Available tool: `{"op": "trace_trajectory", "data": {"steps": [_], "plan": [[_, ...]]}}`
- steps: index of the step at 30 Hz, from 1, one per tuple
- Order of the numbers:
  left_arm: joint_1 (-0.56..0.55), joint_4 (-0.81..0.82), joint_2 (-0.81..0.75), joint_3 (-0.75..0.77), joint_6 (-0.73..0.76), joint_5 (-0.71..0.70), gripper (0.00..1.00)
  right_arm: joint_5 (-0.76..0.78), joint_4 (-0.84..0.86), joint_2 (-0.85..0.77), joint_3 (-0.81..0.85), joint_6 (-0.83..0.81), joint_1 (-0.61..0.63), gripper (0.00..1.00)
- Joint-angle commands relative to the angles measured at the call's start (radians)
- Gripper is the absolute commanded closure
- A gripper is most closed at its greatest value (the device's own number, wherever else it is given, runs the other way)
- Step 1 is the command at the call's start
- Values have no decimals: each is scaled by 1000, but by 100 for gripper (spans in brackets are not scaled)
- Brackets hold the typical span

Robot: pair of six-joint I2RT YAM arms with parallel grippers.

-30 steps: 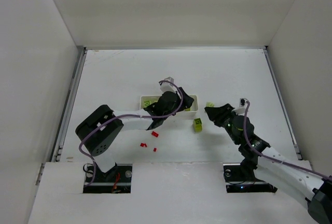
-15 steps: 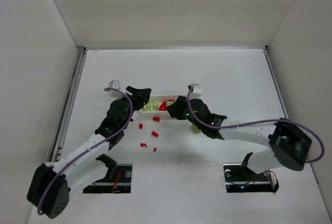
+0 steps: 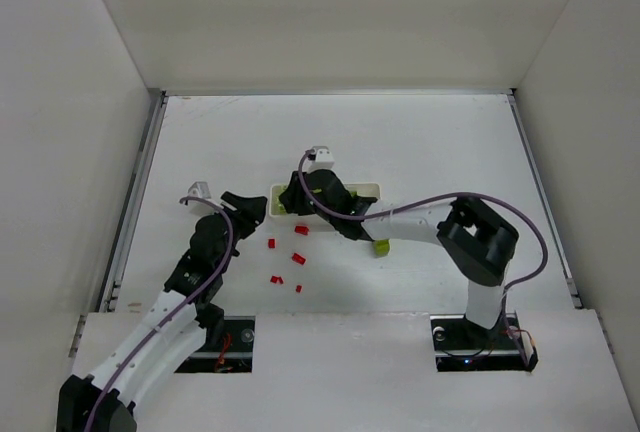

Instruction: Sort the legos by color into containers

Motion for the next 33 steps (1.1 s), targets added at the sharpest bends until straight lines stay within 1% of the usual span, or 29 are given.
{"op": "trace_trajectory", "data": {"steps": [1, 7, 11, 14, 19, 21, 23, 26, 28, 30, 33], "plan": [[6, -10, -19, -14, 7, 12, 51, 5, -22, 37, 70, -18, -2, 68], [11, -10, -21, -16, 14, 15, 51, 20, -45, 67, 99, -13, 0, 59], [12, -3, -19, -20, 8, 15, 51, 22, -48, 60, 98, -13, 1, 48], [11, -6, -13, -10, 13, 15, 51, 37, -46, 31, 81, -15, 3, 45], [0, -2, -5, 0, 7, 9, 51, 82, -39, -73, 18, -33, 3, 41], [-2, -3, 4, 15, 13, 15, 51, 97, -34, -138, -29, -39, 2, 41], [-11, -3, 5, 24, 14, 14, 51, 126, -20, -223, -113, -48, 0, 41], [-32, 0, 13, 41, 16, 11, 51, 198, -26, -407, -296, -56, -3, 42], [-52, 13, 36, 50, 22, 10, 51, 272, -57, -568, -449, -48, -6, 42], [-77, 47, 68, 50, 34, 4, 51, 338, -127, -710, -563, -24, -3, 41], [-107, 99, 123, 49, 42, -3, 51, 408, -338, -875, -640, 56, 0, 32]]}}
